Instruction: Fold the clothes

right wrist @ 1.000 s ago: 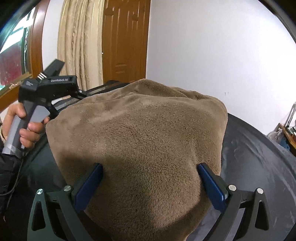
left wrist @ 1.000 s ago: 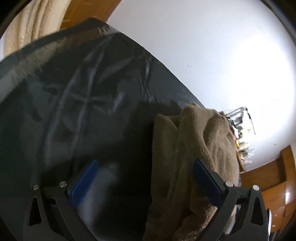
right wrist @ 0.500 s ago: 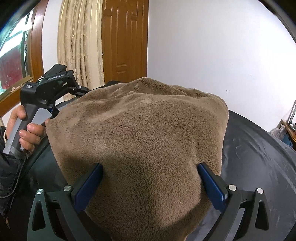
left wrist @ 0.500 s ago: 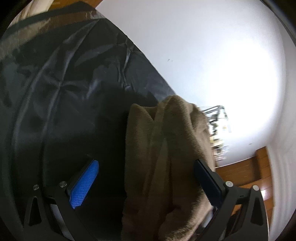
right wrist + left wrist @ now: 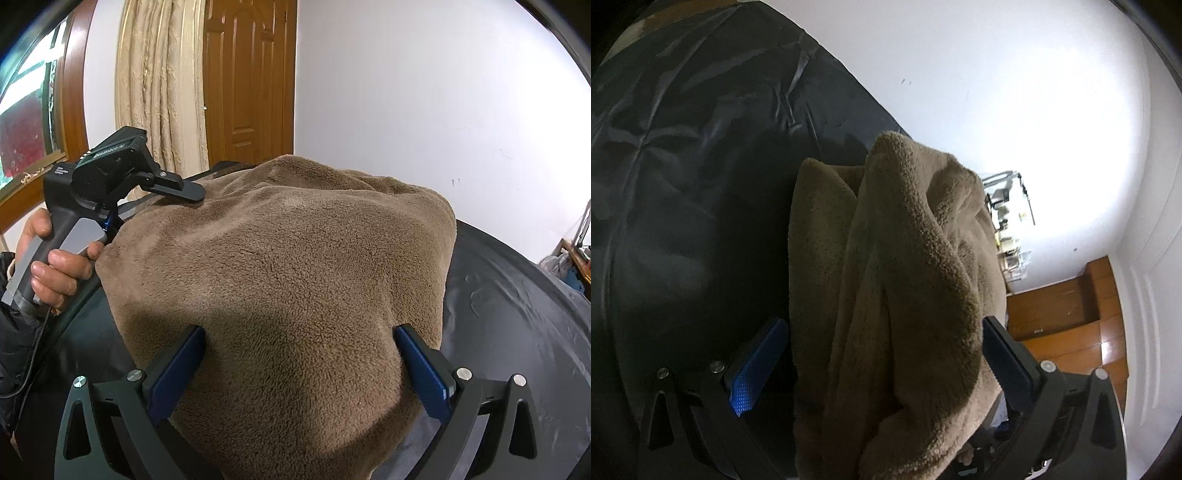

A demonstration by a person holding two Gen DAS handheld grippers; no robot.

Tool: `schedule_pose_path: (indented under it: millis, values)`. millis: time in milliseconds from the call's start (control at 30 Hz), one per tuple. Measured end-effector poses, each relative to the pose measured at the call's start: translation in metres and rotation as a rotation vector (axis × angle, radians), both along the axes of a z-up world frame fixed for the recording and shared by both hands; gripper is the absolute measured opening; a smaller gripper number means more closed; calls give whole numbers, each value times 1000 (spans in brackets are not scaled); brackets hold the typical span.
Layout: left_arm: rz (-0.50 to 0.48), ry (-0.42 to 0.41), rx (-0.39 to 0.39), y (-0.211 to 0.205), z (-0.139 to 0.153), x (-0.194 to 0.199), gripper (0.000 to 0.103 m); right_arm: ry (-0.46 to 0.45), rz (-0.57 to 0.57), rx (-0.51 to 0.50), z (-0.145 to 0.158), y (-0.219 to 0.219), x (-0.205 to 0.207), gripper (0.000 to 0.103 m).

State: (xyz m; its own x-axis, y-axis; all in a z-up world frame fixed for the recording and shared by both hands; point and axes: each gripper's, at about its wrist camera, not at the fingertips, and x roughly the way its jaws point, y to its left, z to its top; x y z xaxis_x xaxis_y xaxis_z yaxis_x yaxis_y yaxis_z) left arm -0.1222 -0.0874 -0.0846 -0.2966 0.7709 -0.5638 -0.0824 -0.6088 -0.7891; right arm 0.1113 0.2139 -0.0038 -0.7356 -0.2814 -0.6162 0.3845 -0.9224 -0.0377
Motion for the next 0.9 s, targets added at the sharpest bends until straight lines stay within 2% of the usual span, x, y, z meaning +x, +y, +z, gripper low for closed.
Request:
schedule_pose_path:
  millis: [167, 333, 533, 600, 767, 900]
  values:
    - [-88, -48, -4, 4, 1, -25, 103, 0, 1, 0, 0, 1, -1, 103]
    - [-147, -52, -55, 20, 6, -48, 103, 1, 0, 0, -1, -1, -3, 103]
    - [-291, 102, -171, 47, 15, -40, 103, 0, -2, 2, -1, -2, -3, 103]
    - [-296, 119, -138, 43, 15, -39, 103, -1, -4, 3, -1, -2, -3, 103]
    - [-288, 72, -31, 26, 11, -48, 103, 0, -3, 7, -1, -2, -4, 103]
    - [-296, 103, -43, 30, 10, -39, 103, 0, -1, 1, -1, -1, -4, 103]
